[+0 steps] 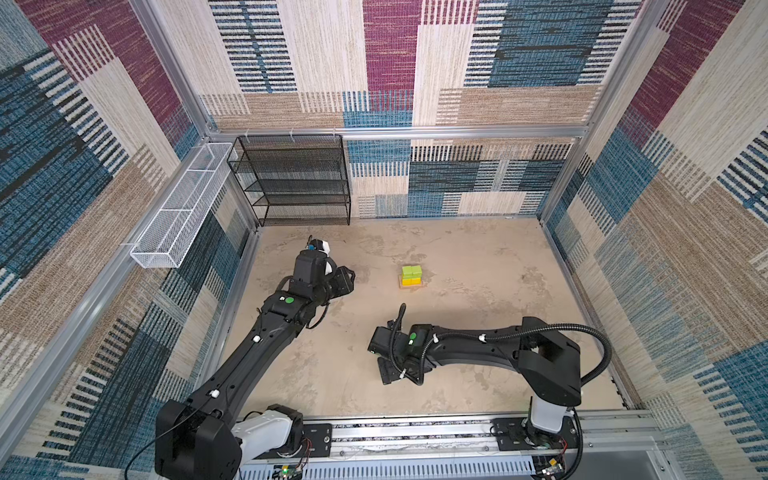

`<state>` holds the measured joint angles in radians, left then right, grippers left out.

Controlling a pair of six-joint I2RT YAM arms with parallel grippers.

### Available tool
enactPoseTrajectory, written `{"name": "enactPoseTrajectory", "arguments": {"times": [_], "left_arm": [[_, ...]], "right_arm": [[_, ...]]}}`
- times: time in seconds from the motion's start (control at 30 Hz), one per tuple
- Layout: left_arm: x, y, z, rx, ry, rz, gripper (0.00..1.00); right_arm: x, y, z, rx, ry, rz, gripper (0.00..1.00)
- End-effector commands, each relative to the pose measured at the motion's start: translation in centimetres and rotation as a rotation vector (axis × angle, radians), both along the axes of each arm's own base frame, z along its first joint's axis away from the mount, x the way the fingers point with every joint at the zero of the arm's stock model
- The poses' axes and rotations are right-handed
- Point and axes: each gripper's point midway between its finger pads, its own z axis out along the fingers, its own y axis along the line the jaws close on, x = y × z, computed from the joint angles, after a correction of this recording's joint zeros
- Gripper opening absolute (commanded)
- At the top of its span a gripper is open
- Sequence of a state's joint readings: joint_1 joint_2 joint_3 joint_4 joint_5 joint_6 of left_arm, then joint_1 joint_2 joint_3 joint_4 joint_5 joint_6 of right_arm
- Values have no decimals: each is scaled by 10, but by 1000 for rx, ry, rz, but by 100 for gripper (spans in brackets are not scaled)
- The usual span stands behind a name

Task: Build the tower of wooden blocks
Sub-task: 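Lower the right gripper around the long green block and close it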

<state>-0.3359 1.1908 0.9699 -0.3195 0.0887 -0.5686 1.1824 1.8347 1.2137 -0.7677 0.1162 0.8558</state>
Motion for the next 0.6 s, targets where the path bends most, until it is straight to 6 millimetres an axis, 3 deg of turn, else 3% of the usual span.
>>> {"name": "enactPoseTrajectory", "arguments": {"times": [0.0,0.57], "left_arm": [[0,-2,4,-4,-20,-17,47],[-1,3,4,-9,-22,-6,47]], "right_arm": [[1,-4,-1,-27,-13,-22,88],[-3,-2,-5,0,0,-22,74]]}}
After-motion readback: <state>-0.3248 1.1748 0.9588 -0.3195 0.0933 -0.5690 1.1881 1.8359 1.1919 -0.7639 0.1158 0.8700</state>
